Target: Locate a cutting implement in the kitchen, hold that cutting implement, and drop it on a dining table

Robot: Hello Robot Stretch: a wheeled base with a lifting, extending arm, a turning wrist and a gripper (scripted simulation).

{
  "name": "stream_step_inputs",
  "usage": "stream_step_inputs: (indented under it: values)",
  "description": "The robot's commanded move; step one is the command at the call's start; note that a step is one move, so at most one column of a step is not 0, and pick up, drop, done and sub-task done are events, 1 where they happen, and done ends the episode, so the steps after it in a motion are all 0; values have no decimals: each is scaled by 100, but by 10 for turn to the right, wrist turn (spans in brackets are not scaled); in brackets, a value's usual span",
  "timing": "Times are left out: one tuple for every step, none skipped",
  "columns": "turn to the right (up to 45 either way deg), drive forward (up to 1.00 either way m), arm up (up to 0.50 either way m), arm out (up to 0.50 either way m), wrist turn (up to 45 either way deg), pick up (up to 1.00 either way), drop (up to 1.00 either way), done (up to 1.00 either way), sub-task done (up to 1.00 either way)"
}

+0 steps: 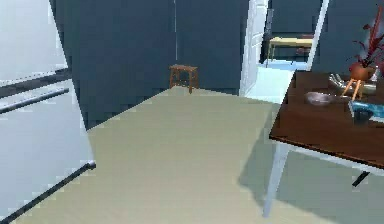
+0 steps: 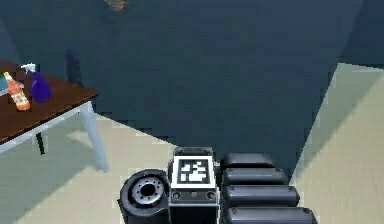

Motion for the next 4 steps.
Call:
stream_step_inputs:
  values:
    - [0, 100, 0, 0, 0, 0, 0, 0, 0]
    - [0, 10, 0, 0, 0, 0, 0, 0, 0]
    - [180, 0, 0, 0, 0, 0, 0, 0, 0]
    - [0, 100, 0, 0, 0, 0, 0, 0, 0]
